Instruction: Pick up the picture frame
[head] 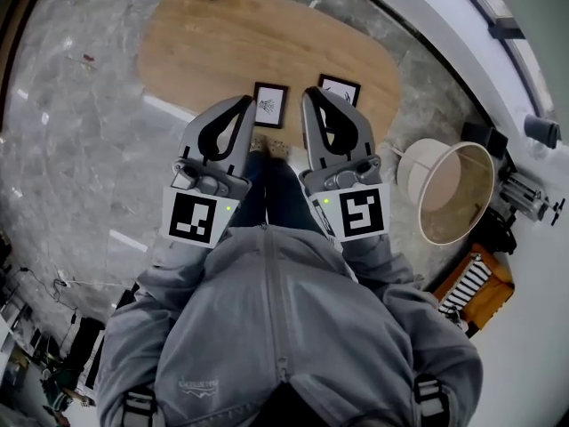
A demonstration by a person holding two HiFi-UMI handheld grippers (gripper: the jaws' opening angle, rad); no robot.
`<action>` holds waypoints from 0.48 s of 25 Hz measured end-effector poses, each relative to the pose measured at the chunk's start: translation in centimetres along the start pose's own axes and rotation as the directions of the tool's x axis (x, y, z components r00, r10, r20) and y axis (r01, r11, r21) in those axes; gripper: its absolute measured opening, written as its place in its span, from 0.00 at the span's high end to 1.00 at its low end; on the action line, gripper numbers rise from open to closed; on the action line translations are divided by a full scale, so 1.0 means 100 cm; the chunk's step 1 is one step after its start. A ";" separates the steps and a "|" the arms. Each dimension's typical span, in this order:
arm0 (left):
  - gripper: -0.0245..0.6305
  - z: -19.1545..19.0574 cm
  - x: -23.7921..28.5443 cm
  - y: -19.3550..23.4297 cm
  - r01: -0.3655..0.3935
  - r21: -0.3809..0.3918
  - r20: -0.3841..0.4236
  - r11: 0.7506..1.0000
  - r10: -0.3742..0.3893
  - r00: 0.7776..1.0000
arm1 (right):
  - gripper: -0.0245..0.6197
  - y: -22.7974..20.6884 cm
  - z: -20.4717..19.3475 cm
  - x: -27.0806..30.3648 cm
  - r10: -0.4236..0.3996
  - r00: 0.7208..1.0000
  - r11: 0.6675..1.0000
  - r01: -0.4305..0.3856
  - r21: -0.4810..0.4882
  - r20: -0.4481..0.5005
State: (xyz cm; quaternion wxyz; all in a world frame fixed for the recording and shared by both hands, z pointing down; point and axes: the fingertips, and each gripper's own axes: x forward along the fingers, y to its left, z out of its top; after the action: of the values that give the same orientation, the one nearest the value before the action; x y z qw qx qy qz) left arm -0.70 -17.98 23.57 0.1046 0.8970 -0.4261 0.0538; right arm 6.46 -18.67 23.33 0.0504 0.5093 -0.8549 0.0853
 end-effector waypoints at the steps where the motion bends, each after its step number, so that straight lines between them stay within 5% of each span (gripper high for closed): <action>1: 0.93 -0.009 0.002 0.002 0.008 -0.001 -0.005 1.000 -0.008 1.000 | 0.91 -0.001 -0.007 0.003 -0.001 1.000 1.000 0.001 -0.004 -0.005; 12: 0.94 -0.108 0.026 0.042 -0.006 -0.045 -0.051 0.999 0.003 0.999 | 0.91 -0.008 -0.108 0.040 0.003 0.998 1.000 -0.003 0.002 -0.070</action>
State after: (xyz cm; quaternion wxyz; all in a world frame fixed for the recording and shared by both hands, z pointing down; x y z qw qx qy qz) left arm -2.37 -19.97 35.14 0.1356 0.8918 -0.4264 0.0674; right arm 5.19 -20.37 34.67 0.0799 0.5049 -0.8532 0.1040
